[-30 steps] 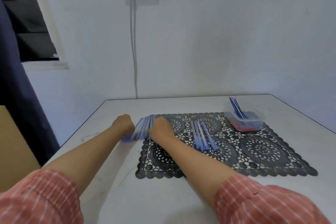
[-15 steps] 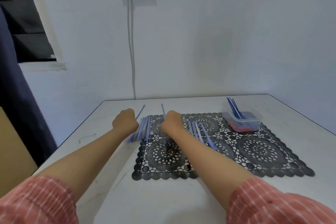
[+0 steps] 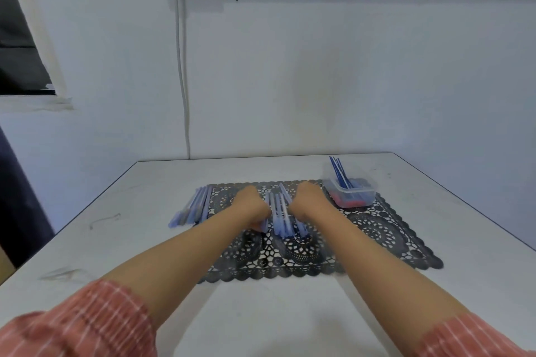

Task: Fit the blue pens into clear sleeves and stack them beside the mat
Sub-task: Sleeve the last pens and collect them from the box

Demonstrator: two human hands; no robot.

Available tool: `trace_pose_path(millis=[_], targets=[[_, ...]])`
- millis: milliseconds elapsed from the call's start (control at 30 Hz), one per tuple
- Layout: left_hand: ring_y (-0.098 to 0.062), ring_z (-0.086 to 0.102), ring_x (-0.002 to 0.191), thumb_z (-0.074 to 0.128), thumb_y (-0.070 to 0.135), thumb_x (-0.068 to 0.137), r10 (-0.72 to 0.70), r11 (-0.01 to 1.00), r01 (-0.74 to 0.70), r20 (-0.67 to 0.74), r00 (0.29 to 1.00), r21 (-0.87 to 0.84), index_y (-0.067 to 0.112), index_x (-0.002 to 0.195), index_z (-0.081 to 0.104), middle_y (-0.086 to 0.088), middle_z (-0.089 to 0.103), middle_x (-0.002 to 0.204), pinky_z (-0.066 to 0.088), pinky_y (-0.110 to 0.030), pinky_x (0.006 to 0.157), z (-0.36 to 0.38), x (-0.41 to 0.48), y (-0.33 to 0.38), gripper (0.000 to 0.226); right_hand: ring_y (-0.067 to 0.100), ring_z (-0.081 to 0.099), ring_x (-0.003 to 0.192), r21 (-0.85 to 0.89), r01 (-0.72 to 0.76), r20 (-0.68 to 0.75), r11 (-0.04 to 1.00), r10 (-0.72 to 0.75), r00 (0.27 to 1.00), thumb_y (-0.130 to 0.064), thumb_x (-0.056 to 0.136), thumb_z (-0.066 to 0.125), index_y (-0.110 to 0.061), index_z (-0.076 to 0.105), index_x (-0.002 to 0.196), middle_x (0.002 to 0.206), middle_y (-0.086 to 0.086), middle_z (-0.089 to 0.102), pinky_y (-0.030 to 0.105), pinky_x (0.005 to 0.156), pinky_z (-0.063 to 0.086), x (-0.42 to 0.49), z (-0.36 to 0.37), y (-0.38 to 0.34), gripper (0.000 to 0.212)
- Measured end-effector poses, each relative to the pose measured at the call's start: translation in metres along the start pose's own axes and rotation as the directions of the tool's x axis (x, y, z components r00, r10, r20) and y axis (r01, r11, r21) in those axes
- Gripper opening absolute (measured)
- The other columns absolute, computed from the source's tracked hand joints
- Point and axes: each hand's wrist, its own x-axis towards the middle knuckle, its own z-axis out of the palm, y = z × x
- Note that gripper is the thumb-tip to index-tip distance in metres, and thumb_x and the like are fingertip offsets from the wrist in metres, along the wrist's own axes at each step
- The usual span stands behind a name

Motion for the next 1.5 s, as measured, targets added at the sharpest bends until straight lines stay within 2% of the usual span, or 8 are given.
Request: trace_pose_path(millis=[167, 467, 800, 900, 1000, 1200, 1367, 1500], targets=[[-0.024, 0.058, 0.049, 0.062, -0.002, 0.081, -0.022, 0.981, 0.029, 0.038, 0.999, -0.194, 0.008, 0.071, 0.040, -0.010, 0.048, 0.057, 0.053, -0.030, 0.048, 0.012, -0.002, 0.000, 0.026, 0.022, 0.053, 0.072, -0.015, -0.044, 0.059, 0.999, 0.045, 0.997, -0.003, 0.080, 0.055, -0.007, 0.048, 0.066, 0.067, 0.005, 0.050, 0.021, 0.042, 0.033, 0.001, 0.004, 0.010, 0.016], [-0.026, 0.062, 0.060, 0.060, 0.002, 0.086, -0.013, 0.970, 0.017, 0.017, 1.000, -0.241, 0.000, 0.082, 0.051, -0.017, 0.057, 0.074, 0.057, -0.035, 0.050, 0.004, -0.001, -0.006, 0.010, 0.022, 0.062, 0.077, 0.052, -0.028, 0.004, 0.998, 0.028, 1.000, -0.013, 0.081, 0.063, -0.005, 0.063, 0.083, 0.077, 0.010, 0.061, 0.029, 0.067, 0.052, 0.001, 0.007, 0.001, 0.008], [-0.025, 0.058, 0.062, 0.054, 0.022, 0.088, -0.022, 0.991, -0.039, -0.449, 0.893, -0.126, 0.009, 0.071, 0.068, -0.009, 0.060, 0.062, 0.034, -0.024, 0.051, -0.052, 0.016, -0.075, 0.026, 0.023, 0.062, 0.099, 0.396, 0.142, 0.042, 0.907, -0.173, 0.984, -0.010, 0.089, 0.055, -0.002, 0.068, 0.109, 0.116, 0.013, 0.065, 0.025, 0.084, 0.049, 0.001, 0.054, -0.070, 0.025], [-0.030, 0.062, 0.070, 0.052, 0.021, 0.089, -0.081, 0.992, 0.039, -0.385, 0.919, -0.116, 0.003, 0.070, 0.066, -0.017, 0.064, 0.070, 0.038, -0.026, 0.055, -0.065, 0.030, -0.102, 0.029, 0.031, 0.064, 0.089, 0.421, 0.091, 0.071, 0.903, -0.133, 0.989, -0.011, 0.087, 0.056, 0.006, 0.069, 0.096, 0.099, 0.020, 0.068, 0.040, 0.079, 0.054, 0.008, 0.075, -0.091, 0.023], [-0.035, 0.063, 0.086, 0.051, 0.004, 0.080, -0.123, 0.991, 0.101, -0.322, 0.939, -0.083, 0.001, 0.067, 0.052, -0.027, 0.064, 0.091, 0.039, -0.026, 0.054, -0.074, 0.039, -0.123, 0.013, 0.018, 0.041, 0.050, 0.382, 0.033, 0.071, 0.924, -0.065, 0.995, -0.010, 0.087, 0.054, -0.010, 0.041, 0.054, 0.057, 0.006, 0.044, 0.027, 0.047, 0.037, 0.020, 0.090, -0.108, 0.035], [-0.032, 0.063, 0.083, 0.050, -0.004, 0.073, -0.147, 0.989, 0.133, -0.310, 0.939, -0.066, 0.003, 0.064, 0.051, -0.030, 0.059, 0.084, 0.034, -0.023, 0.047, -0.081, 0.050, -0.143, 0.011, 0.025, 0.058, 0.079, 0.311, 0.069, 0.037, 0.948, -0.085, 0.996, -0.009, 0.086, 0.053, -0.005, 0.057, 0.079, 0.082, 0.009, 0.057, 0.025, 0.059, 0.042, 0.033, 0.099, -0.129, 0.009], [-0.018, 0.037, 0.048, 0.048, -0.006, 0.071, -0.134, 0.991, 0.131, -0.300, 0.944, -0.032, 0.010, 0.054, 0.034, -0.008, 0.038, 0.053, 0.025, -0.021, 0.042, -0.083, 0.050, -0.145, 0.027, 0.025, 0.062, 0.092, 0.191, 0.141, 0.007, 0.971, -0.145, 0.989, -0.004, 0.089, 0.049, -0.002, 0.060, 0.097, 0.104, 0.012, 0.063, 0.031, 0.077, 0.052, 0.040, 0.105, -0.135, 0.014], [-0.017, 0.038, 0.046, 0.054, -0.004, 0.066, -0.117, 0.990, 0.134, -0.270, 0.956, 0.044, 0.010, 0.055, 0.036, -0.006, 0.040, 0.053, 0.026, -0.019, 0.040, -0.090, 0.049, -0.148, 0.025, 0.025, 0.058, 0.085, 0.121, 0.110, 0.032, 0.987, -0.115, 0.993, 0.000, 0.088, 0.047, -0.008, 0.044, 0.067, 0.092, 0.012, 0.057, 0.030, 0.070, 0.046, 0.041, 0.096, -0.133, 0.022]])
